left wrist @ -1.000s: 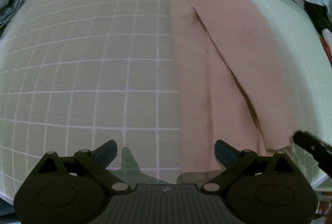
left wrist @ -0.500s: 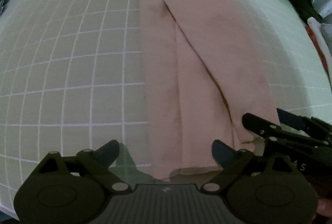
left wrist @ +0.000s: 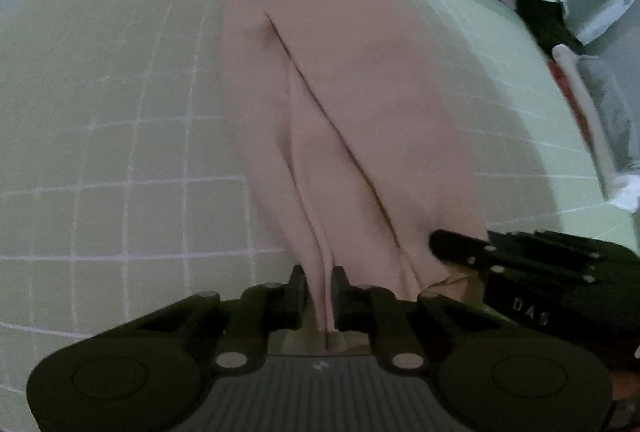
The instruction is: Fold clothes
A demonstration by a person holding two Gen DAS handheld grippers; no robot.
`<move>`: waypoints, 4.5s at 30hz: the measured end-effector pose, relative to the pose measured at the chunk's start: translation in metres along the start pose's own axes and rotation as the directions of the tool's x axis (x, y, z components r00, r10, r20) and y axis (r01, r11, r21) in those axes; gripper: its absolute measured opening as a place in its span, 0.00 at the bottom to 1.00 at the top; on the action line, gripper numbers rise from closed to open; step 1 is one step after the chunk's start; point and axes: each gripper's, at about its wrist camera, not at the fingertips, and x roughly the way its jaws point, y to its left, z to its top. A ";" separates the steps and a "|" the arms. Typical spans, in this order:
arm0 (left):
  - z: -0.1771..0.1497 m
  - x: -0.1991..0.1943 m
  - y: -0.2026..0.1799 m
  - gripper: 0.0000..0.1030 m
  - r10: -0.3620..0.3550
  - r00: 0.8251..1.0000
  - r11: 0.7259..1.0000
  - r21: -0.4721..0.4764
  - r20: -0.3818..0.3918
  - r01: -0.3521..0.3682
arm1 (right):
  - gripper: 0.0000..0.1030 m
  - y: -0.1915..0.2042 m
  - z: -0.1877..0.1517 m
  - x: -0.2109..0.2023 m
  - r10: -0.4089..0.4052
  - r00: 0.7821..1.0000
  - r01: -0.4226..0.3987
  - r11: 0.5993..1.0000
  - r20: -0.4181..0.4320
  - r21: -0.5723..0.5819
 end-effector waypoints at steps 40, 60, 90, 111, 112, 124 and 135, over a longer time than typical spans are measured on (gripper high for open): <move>0.229 0.055 0.049 0.13 -0.084 0.986 0.972 -0.207 0.144 0.113 | 0.14 -0.079 0.218 0.052 0.122 0.992 -0.127 0.981 0.041 0.146; 0.249 0.022 0.077 0.88 -0.012 0.963 0.948 -0.303 0.271 0.097 | 0.78 -0.095 0.230 0.075 0.026 0.994 -0.055 0.961 0.108 0.271; 0.159 0.033 0.067 0.24 -0.122 0.972 0.965 -0.205 0.202 0.164 | 0.22 -0.062 0.179 0.072 0.045 0.996 -0.062 0.973 0.082 0.223; 0.055 -0.076 0.030 0.23 -0.303 0.907 0.947 -0.014 0.292 0.321 | 0.21 0.003 0.092 -0.076 -0.166 0.951 0.099 0.962 0.259 0.253; 0.050 -0.078 0.029 0.23 -0.307 0.906 0.945 -0.016 0.290 0.326 | 0.21 0.006 0.088 -0.079 -0.174 0.951 0.108 0.962 0.256 0.252; 0.023 -0.060 -0.064 0.23 -0.314 0.900 0.945 0.011 0.302 0.326 | 0.21 -0.040 0.038 -0.130 -0.191 0.938 0.108 0.953 0.289 0.282; 0.043 -0.003 -0.318 0.23 -0.384 0.848 0.921 0.082 0.366 0.381 | 0.21 -0.248 0.036 -0.218 -0.253 0.867 0.176 0.961 0.430 0.211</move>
